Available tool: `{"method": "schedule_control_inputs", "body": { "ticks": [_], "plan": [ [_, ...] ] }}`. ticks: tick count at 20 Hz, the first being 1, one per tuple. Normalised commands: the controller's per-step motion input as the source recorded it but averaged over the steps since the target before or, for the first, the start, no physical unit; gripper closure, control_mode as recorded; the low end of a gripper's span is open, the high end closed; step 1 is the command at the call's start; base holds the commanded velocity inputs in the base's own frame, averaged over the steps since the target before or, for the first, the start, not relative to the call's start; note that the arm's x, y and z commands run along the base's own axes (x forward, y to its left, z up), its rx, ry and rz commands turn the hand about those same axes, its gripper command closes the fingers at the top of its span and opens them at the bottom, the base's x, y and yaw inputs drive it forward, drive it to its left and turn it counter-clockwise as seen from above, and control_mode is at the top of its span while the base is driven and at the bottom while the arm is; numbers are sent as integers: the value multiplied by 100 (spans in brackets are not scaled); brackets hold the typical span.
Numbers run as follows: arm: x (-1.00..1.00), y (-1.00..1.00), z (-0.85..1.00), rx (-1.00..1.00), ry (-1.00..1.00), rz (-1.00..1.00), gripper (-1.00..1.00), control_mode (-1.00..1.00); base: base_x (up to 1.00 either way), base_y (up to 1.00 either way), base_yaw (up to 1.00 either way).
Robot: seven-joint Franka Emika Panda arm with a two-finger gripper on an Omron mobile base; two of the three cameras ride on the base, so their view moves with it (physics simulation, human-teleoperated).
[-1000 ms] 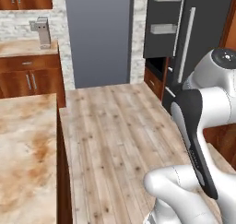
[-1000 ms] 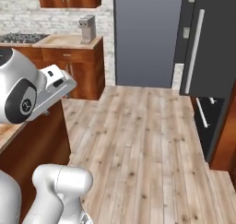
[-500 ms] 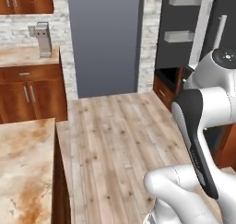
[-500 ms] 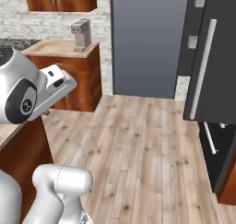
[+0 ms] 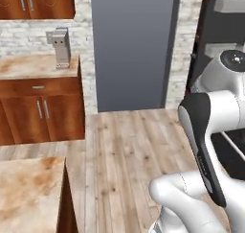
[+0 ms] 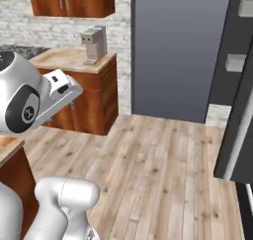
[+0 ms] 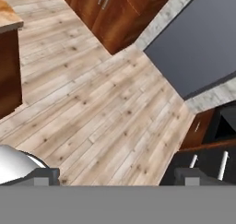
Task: There is a bowl on the dining counter. Grab a lemon wedge from the fridge and place it in the bowl. Then get the liquor bottle and glass cup from the cabinet and place them next to the bowl.
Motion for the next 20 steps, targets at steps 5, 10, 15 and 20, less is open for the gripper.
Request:
{"method": "schedule_control_inputs", "body": {
  "ticks": [5,10,15,20],
  "plan": [
    [0,0,0,0,0,0,-100,100,100,-14,39],
    [0,0,0,0,0,0,-100,100,100,-22,41],
    [0,0,0,0,0,0,-100,100,100,-19,51],
    [0,0,0,0,0,0,-100,100,100,-6,59]
  ]
}}
